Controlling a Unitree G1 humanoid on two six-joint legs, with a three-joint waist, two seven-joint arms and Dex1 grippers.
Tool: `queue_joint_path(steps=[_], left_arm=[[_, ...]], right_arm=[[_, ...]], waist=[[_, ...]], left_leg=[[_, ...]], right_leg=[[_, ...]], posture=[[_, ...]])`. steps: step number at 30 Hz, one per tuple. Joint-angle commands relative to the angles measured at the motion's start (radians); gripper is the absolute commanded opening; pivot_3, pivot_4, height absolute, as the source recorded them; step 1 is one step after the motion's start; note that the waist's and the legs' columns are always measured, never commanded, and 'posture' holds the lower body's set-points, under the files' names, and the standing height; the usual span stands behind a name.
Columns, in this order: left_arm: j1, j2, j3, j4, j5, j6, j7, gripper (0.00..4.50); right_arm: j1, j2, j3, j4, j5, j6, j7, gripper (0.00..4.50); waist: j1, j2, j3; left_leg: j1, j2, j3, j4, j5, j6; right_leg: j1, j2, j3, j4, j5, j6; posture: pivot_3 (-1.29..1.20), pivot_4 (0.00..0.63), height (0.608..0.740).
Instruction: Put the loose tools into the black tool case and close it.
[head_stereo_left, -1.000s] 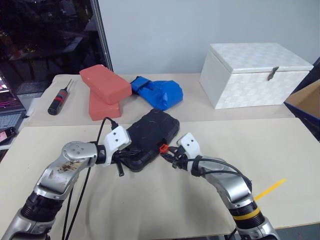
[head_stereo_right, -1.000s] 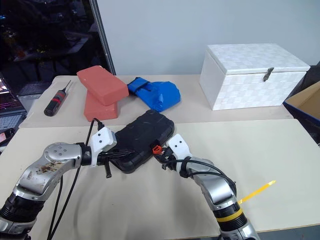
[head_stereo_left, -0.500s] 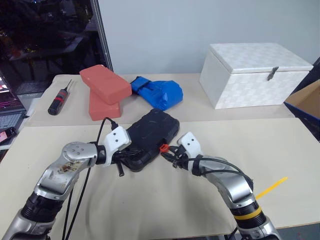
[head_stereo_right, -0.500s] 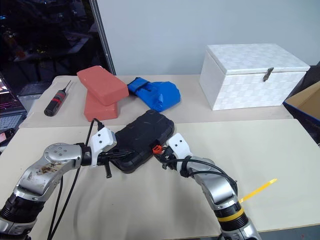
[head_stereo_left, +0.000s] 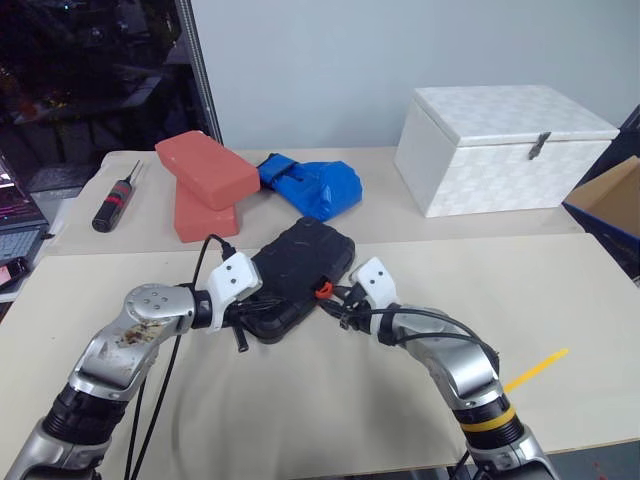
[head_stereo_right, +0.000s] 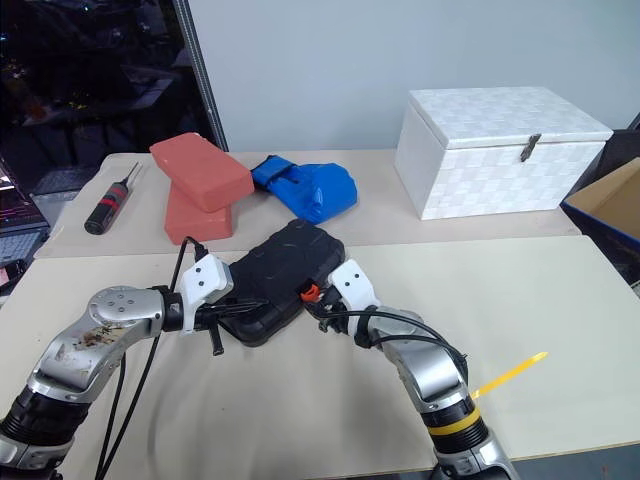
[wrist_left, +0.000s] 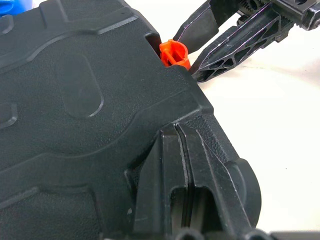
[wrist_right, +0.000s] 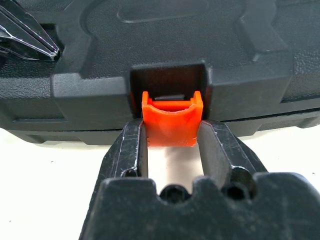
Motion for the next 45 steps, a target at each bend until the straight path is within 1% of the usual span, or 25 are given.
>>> queue_joint_path(steps=[1,4,9,12,15,17,18,19,22,23,26,30,33,39,42,45], left_arm=[[0.065,-0.002,-0.09,0.055,0.042,0.042,-0.008,0.0],[0.064,-0.003,-0.087,0.059,0.042,0.042,-0.007,0.0],[0.072,-0.002,-0.082,0.055,0.041,0.045,-0.004,0.0],[0.076,-0.005,-0.082,0.054,0.042,0.045,-0.002,0.0],[0.075,-0.011,-0.084,0.056,0.043,0.044,0.0,0.0],[0.075,-0.011,-0.085,0.056,0.042,0.043,0.001,0.0],[0.075,-0.011,-0.086,0.056,0.042,0.042,0.001,0.0],[0.076,-0.011,-0.086,0.057,0.042,0.042,0.001,0.0],[0.075,-0.014,-0.089,0.055,0.042,0.043,0.004,0.0],[0.075,-0.016,-0.09,0.054,0.042,0.044,0.005,0.0],[0.076,-0.018,-0.091,0.051,0.043,0.044,0.006,0.0],[0.084,-0.017,-0.088,0.045,0.041,0.048,0.012,0.0],[0.09,-0.018,-0.088,0.041,0.039,0.05,0.017,0.0],[0.097,-0.023,-0.084,0.037,0.036,0.061,0.029,0.0],[0.096,-0.025,-0.084,0.037,0.037,0.063,0.03,0.0],[0.095,-0.025,-0.084,0.04,0.038,0.064,0.031,0.0]], right_arm=[[-0.055,0.024,0.002,-0.007,0.021,-0.033,0.025,2.41],[-0.044,0.009,-0.009,-0.033,0.018,-0.017,0.024,3.38],[0.013,-0.051,-0.064,-0.139,0.052,0.071,0.024,3.38],[0.04,-0.073,-0.083,-0.184,0.07,0.116,0.018,3.38],[0.051,-0.06,-0.098,-0.199,0.108,0.145,0.022,2.67],[0.036,-0.04,-0.096,-0.179,0.113,0.144,0.009,2.01],[0.026,-0.034,-0.088,-0.162,0.109,0.138,0.007,1.52],[0.016,-0.026,-0.08,-0.145,0.102,0.132,0.004,1.32],[-0.03,0.011,-0.048,-0.064,0.073,0.098,-0.004,0.27],[-0.05,0.029,-0.038,-0.03,0.065,0.083,-0.009,0.06],[-0.072,0.05,-0.021,0.012,0.057,0.058,-0.007,0.06],[-0.058,0.056,-0.025,0.012,0.055,0.03,-0.004,0.06],[-0.027,0.045,-0.037,-0.011,0.061,0.01,0.004,0.06],[0.038,0.048,-0.105,-0.065,0.119,-0.002,0.009,0.06],[0.043,0.058,-0.116,-0.066,0.125,-0.031,0.009,0.06],[0.032,0.073,-0.123,-0.067,0.141,-0.049,0.007,0.06]], waist=[[-0.002,0.0,0.0],[-0.001,0.0,0.0],[0.002,0.001,-0.001],[0.004,0.001,-0.001],[0.004,0.001,-0.001],[0.004,0.001,-0.001],[0.004,0.001,-0.001],[0.004,0.001,-0.001],[0.004,0.001,-0.001],[0.003,0.001,-0.001],[-0.002,0.0,-0.001],[-0.003,0.001,-0.001],[-0.002,0.001,-0.001],[0.002,0.003,-0.002],[0.003,0.003,-0.002],[0.003,0.003,-0.002]], left_leg=[[0.001,0.0,0.0,0.0,0.0,0.0],[0.004,0.0,0.0,0.0,0.0,0.0],[0.004,0.0,0.0,-0.004,0.0,0.0],[0.004,0.0,0.0,-0.006,0.0,0.0],[0.003,0.0,0.0,-0.006,0.0,0.0],[0.004,0.0,0.0,-0.006,0.0,0.0],[0.004,0.0,0.0,-0.006,0.0,0.0],[0.004,0.0,0.0,-0.006,0.0,0.0],[0.004,0.0,0.0,-0.006,0.0,0.0],[0.005,0.0,0.0,-0.006,0.0,0.0],[0.008,0.0,0.0,-0.006,0.0,0.0],[0.013,0.001,-0.002,-0.006,0.0,0.0],[0.013,0.001,-0.003,-0.006,0.0,0.0],[0.012,0.0,-0.001,-0.008,-0.001,-0.001],[0.011,0.0,0.0,-0.008,-0.002,-0.002],[0.011,0.0,0.0,-0.008,-0.003,-0.002]], right_leg=[[0.001,0.0,0.0,0.0,0.0,0.0],[0.002,0.0,0.0,0.0,0.0,0.0],[0.002,0.0,0.0,0.0,-0.001,-0.001],[0.002,0.0,0.0,-0.001,0.0,0.001],[0.002,-0.001,0.0,-0.001,-0.001,0.001],[0.002,-0.001,0.0,-0.001,-0.002,0.0],[0.002,-0.001,0.0,-0.001,-0.003,-0.002],[0.002,-0.001,0.0,-0.001,-0.003,-0.002],[0.002,-0.001,0.0,-0.001,-0.003,-0.002],[0.002,-0.001,0.0,-0.001,-0.003,-0.002],[0.004,-0.001,0.0,-0.001,-0.003,-0.002],[0.006,0.0,0.0,-0.001,-0.003,-0.002],[0.005,0.0,0.0,-0.001,-0.003,-0.002],[0.005,-0.001,0.001,-0.001,-0.003,-0.002],[0.005,-0.001,0.001,-0.001,-0.002,0.0],[0.005,-0.001,0.001,-0.001,-0.003,-0.001]], posture=[[0.0,0.15,0.74],[0.0,0.15,0.74],[0.0,0.15,0.74],[0.0,0.15,0.74],[0.0,0.15,0.74],[0.0,0.15,0.74],[0.0,0.15,0.74],[0.0,0.15,0.74],[0.0,0.15,0.74],[0.0,0.15,0.74],[0.0,0.15,0.74],[0.0,0.15,0.74],[0.0,0.15,0.74],[0.0,0.15,0.74],[0.0,0.15,0.74],[0.0,0.15,0.74]])
